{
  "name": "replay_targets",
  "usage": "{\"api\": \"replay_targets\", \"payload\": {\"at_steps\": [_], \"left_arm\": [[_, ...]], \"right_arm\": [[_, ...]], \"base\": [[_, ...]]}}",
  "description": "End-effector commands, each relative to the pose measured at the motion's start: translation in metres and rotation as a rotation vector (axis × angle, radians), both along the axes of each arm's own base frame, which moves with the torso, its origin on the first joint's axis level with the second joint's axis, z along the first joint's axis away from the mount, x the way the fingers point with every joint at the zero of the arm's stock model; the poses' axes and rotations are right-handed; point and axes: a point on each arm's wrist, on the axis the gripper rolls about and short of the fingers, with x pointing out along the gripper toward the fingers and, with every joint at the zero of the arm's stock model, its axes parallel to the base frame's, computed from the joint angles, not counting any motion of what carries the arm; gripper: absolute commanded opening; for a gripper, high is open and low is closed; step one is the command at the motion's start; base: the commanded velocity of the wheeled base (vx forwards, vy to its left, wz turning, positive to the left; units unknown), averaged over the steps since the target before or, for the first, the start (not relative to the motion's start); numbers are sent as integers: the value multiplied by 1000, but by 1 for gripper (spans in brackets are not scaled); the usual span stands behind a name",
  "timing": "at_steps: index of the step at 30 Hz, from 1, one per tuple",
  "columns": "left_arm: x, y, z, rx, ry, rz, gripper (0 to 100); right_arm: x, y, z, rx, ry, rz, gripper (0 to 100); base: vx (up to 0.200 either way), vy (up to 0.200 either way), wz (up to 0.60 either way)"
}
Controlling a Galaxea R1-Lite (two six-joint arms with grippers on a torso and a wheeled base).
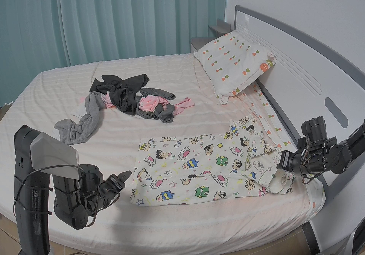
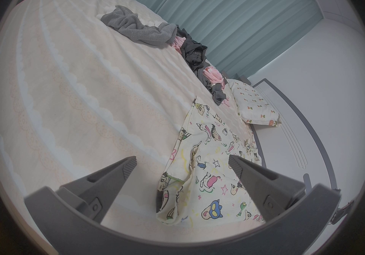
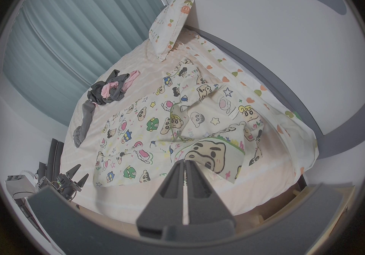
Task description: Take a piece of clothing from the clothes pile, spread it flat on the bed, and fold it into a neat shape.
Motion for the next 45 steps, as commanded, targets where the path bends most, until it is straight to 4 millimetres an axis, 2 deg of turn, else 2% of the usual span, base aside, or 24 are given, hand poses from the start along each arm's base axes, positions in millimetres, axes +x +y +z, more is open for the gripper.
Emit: {"api": "replay_targets", "payload": {"at_steps": [1, 4, 5, 15, 18, 22, 29, 36, 45], "left_arm": [[1, 0, 1, -4, -16, 0, 100], [1, 0, 1, -4, -16, 1, 100], [1, 0, 1, -4, -16, 0, 100], [1, 0, 1, -3, -15, 1, 100], [1, 0, 1, -2, -14, 1, 100], [1, 0, 1, -2, -14, 1, 100], [0, 0, 1, -7, -11, -5, 100], [0, 0, 1, -7, -13, -2, 100], [0, 0, 1, -7, -11, -8, 100]], "right_arm": [[-5, -1, -5, -6, 25, 0, 0], [-7, -2, -9, -7, 42, 0, 0], [-6, -2, -11, -7, 45, -2, 100], [-14, -4, -11, -13, 55, -1, 100], [-10, -8, -7, -4, 31, -11, 100], [2, -11, -13, 10, 35, -8, 100], [40, -31, -48, 65, 27, 76, 100], [58, -33, -90, 83, 102, 80, 100], [73, -48, -97, 89, 89, 36, 100]], "base": [[0, 0, 0], [0, 0, 0], [0, 0, 0], [0, 0, 0], [0, 0, 0], [0, 0, 0], [0, 0, 0], [0, 0, 0], [0, 0, 0]]}}
